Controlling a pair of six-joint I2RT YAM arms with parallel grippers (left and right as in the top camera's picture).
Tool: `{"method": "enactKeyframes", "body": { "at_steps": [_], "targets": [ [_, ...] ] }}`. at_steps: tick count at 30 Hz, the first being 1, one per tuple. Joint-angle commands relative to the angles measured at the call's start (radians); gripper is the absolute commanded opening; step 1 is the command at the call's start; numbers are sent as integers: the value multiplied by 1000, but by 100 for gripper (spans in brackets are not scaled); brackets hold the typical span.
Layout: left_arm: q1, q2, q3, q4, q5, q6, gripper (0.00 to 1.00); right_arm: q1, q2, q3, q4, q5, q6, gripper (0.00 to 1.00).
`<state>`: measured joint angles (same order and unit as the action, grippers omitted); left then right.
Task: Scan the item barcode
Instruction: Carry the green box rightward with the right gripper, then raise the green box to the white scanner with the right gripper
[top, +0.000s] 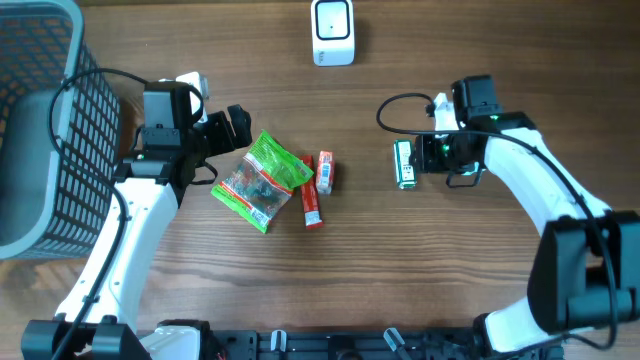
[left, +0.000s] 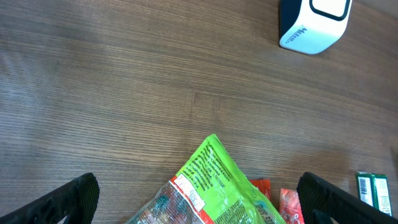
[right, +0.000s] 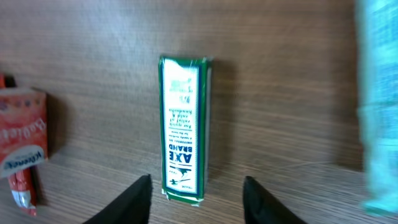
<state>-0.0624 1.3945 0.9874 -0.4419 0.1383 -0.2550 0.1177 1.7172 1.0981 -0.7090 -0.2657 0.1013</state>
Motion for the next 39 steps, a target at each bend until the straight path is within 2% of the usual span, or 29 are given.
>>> {"method": "enactKeyframes", "body": {
  "at_steps": [1, 3, 10, 16, 24, 31, 35, 39],
  "targets": [
    [6, -9, 5, 3, -6, 16, 100, 3, 65, -14, 4, -50, -22, 40],
    [6, -9, 5, 3, -6, 16, 100, 3, 100, -14, 15, -50, -19, 37],
    [6, -9, 5, 3, -6, 16, 100, 3, 140, -14, 32, -51, -19, 37],
    [6, -9, 5, 3, -6, 16, 100, 3, 140, -14, 42, -102, -21, 47],
    [6, -9, 5, 3, -6, 16, 100, 6, 140, -14, 39, -101, -23, 50],
    [6, -9, 5, 3, -6, 16, 100, 95, 140, -14, 48, 46, -19, 48],
    [6, -9, 5, 3, -6, 16, 100, 139, 140, -14, 50, 165, 46, 47],
    [6, -9, 5, 3, -6, 16, 100, 145, 140, -15, 50, 187, 60, 47]
  ]
}}
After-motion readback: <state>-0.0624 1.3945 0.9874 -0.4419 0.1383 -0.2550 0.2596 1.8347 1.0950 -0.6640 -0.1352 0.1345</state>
